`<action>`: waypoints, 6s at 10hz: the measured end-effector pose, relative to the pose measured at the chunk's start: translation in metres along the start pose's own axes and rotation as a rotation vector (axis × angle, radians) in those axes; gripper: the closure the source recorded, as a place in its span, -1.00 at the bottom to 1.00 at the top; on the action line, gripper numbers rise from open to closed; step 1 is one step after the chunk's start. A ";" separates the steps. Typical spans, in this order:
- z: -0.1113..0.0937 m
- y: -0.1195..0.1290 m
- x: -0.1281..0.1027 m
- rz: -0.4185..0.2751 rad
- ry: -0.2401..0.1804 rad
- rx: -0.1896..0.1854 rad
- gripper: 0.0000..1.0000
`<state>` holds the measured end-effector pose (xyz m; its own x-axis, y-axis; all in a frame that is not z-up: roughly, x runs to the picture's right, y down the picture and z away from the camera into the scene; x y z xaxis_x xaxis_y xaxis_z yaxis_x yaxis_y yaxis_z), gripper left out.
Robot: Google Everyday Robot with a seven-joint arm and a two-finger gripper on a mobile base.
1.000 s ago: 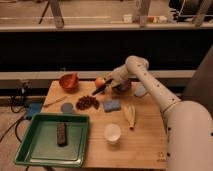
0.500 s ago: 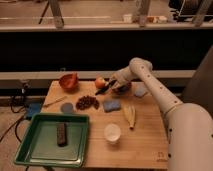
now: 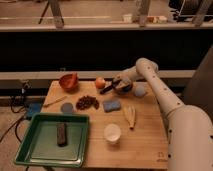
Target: Wipe purple bowl with brush
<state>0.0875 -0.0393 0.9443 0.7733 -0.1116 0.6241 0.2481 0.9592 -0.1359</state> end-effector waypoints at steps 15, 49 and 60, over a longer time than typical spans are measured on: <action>0.025 -0.016 -0.054 -0.112 -0.097 -0.031 1.00; -0.036 0.024 -0.027 -0.003 -0.090 -0.128 1.00; 0.007 -0.034 -0.026 -0.077 -0.086 0.000 1.00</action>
<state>0.0552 -0.0674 0.9380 0.6992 -0.1623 0.6963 0.3051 0.9485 -0.0853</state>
